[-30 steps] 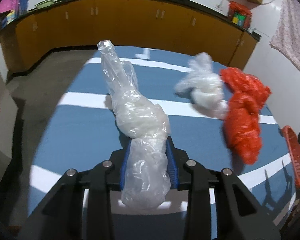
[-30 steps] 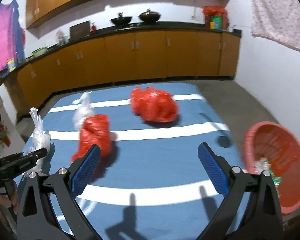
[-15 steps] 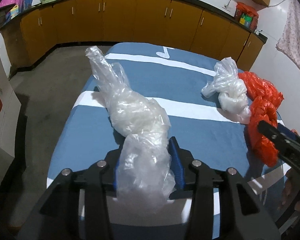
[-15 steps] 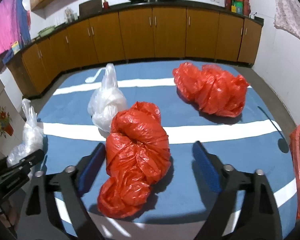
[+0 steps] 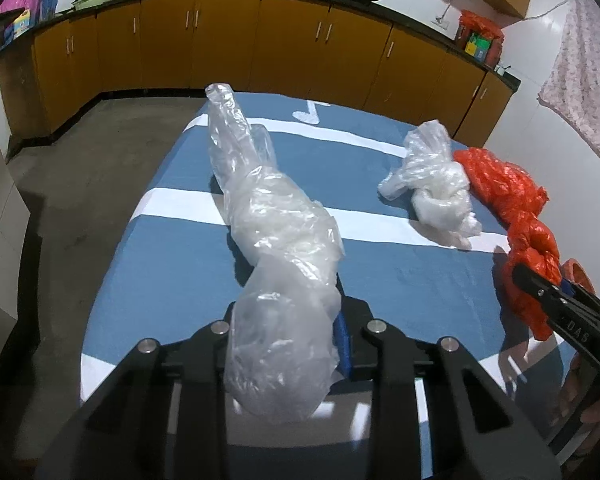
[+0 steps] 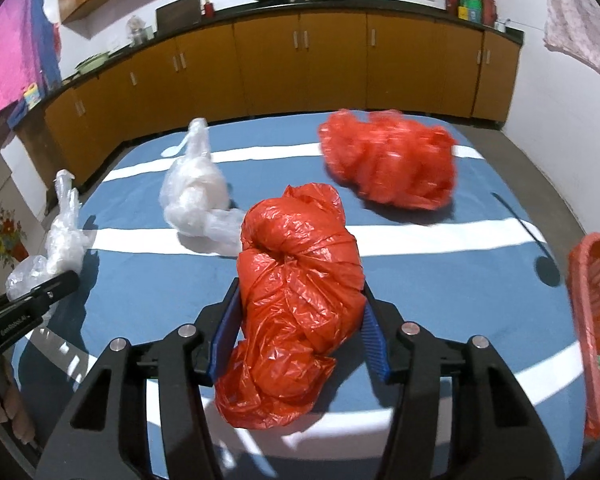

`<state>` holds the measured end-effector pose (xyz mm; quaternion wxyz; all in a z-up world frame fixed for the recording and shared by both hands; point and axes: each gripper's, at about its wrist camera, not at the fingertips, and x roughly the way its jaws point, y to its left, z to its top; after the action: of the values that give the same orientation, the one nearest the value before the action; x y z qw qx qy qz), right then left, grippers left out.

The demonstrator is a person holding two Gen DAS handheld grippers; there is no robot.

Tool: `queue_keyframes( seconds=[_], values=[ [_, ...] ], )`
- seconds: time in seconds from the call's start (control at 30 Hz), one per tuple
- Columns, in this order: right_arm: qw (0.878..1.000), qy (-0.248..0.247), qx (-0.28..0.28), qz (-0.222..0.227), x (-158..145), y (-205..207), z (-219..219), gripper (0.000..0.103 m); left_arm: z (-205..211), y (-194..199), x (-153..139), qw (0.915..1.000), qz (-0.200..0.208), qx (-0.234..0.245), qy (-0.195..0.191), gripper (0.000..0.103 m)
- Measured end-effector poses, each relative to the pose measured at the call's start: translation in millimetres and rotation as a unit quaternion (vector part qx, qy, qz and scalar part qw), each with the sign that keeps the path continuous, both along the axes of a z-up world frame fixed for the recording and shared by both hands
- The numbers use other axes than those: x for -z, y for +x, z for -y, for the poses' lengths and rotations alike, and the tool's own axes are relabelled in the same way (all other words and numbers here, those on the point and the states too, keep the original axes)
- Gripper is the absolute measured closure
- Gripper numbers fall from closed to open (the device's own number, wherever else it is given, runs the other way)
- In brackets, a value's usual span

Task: Collect trash
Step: 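Carry the clear and red bags over the basket and open both tools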

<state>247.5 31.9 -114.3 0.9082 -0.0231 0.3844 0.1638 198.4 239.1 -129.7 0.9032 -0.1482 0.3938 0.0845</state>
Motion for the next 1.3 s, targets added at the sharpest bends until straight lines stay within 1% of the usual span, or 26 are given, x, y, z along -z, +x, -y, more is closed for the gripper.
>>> queue_keyframes(
  seconds=[0.2,0.53,0.7,0.97,1.3],
  values=[
    [1.0,-0.006,0.022,0.009,-4.3,-9.8,28.4,0.048,20.3,-2.3,-10.4,0.9997,0.01,0.021,-0.001,0.073],
    [0.997,-0.023,0.06,0.032,-17.2,-26.6,78.8,0.048,74.5,-1.7,-27.8,0.9968,0.028,0.075,-0.001,0.073],
    [0.995,-0.029,0.087,0.049,-25.6,-38.8,104.4,0.048,101.1,-1.0,-33.2,0.9934,0.043,0.106,-0.002,0.073],
    [0.987,-0.049,0.124,0.085,-38.7,-54.6,138.6,0.049,139.7,3.2,-40.2,0.9877,0.054,0.147,-0.008,0.073],
    [0.979,-0.047,0.173,0.097,-47.3,-63.0,185.7,0.049,186.2,11.7,-48.2,0.9782,0.068,0.196,-0.015,0.073]
  ],
)
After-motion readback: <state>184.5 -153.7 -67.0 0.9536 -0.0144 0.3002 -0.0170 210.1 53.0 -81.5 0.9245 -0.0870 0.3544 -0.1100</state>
